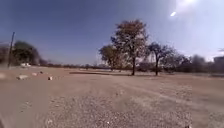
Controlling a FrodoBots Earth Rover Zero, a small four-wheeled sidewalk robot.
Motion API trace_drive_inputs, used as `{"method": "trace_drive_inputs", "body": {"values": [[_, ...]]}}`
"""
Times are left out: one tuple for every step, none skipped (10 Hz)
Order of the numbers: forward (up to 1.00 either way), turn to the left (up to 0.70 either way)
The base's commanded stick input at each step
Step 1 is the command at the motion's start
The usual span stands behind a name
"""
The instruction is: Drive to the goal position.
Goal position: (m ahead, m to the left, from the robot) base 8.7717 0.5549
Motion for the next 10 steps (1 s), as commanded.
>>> {"method": "trace_drive_inputs", "body": {"values": [[0.5, 0.0], [0.5, 0.0], [0.5, 0.0], [0.5, 0.0], [0.5, 0.0], [0.5, 0.0], [0.5, 0.0], [0.5, 0.0], [0.5, 0.0], [0.5, 0.0]]}}
